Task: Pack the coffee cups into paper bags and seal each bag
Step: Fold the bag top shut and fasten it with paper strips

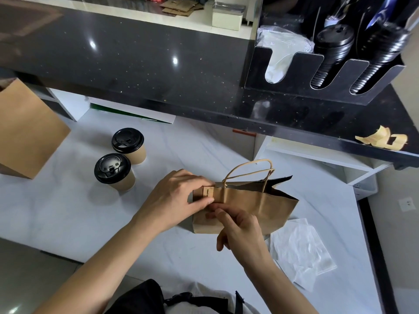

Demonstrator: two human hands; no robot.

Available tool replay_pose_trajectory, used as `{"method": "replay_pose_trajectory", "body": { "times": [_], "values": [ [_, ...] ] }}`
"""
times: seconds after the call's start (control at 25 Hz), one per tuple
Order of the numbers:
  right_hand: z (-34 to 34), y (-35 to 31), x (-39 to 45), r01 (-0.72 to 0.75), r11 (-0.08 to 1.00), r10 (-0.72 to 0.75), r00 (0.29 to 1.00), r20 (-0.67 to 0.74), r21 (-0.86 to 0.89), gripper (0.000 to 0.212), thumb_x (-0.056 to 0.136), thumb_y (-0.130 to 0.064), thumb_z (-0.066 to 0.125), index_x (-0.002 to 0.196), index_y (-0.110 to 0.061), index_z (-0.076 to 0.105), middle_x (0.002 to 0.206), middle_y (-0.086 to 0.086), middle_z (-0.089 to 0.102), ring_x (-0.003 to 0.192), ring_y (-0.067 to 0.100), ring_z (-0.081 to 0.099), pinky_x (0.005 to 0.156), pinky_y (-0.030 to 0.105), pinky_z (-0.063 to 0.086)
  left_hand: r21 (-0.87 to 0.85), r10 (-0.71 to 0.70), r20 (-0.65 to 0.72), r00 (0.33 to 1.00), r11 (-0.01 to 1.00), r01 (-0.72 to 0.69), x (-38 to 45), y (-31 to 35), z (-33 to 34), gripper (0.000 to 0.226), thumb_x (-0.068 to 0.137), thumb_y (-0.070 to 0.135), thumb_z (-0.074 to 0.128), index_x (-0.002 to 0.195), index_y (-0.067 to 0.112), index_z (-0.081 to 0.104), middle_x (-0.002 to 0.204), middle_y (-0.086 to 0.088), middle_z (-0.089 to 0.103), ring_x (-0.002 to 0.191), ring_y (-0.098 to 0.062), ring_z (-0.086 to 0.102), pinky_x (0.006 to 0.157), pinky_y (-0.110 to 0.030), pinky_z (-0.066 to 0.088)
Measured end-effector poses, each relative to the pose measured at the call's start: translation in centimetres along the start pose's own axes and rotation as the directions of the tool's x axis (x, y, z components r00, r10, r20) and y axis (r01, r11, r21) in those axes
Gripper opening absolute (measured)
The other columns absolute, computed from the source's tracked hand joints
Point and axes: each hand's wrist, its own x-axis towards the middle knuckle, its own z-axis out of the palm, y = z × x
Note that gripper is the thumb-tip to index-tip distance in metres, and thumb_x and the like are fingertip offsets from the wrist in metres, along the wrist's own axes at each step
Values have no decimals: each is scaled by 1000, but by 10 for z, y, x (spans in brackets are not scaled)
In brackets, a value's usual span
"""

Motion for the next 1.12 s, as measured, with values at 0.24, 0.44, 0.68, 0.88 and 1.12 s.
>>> {"method": "replay_pose_trajectory", "body": {
  "times": [0.24,0.44,0.68,0.88,1.12],
  "values": [
    [-5,0,-2,-6,1000,6,1000,-6,27,26,102,-20,56,99,-30,80,99,-8,78,45,21,62,55,14,42,-31,-54,-12,998,998,54,0,1,4,24,85,33,79,108,27,78,96,7,72,95,-18,65,84,-43,55],
    [-17,1,-7,-9,1000,9,999,-31,-2,25,102,-21,56,99,-29,79,101,-12,78,46,19,63,56,15,42,-30,-8,-27,1000,1000,7,2,2,0,36,96,45,53,108,24,80,96,11,73,95,-15,66,82,-37,55],
    [-46,-1,-12,8,1000,-5,992,-125,21,25,102,-25,58,94,-35,79,99,-9,78,49,20,62,60,28,42,-1,10,-51,999,1000,-10,3,0,1,36,98,44,50,106,23,79,101,18,73,94,-13,65,82,-35,52],
    [-79,-3,-16,76,997,-66,966,-249,30,27,100,-18,62,84,-31,78,88,-1,77,47,20,57,56,29,41,-62,28,-33,999,998,-30,6,7,0,31,93,39,56,118,28,71,114,23,67,111,-9,59,96,-37,49],
    [-113,-11,-21,198,975,-220,901,-375,-96,21,92,-14,70,79,-29,73,68,-4,67,48,17,54,50,13,40,-18,172,-322,931,982,-187,20,43,-10,30,91,26,64,116,10,65,111,3,63,104,-20,57,93,-34,46]
  ]
}}
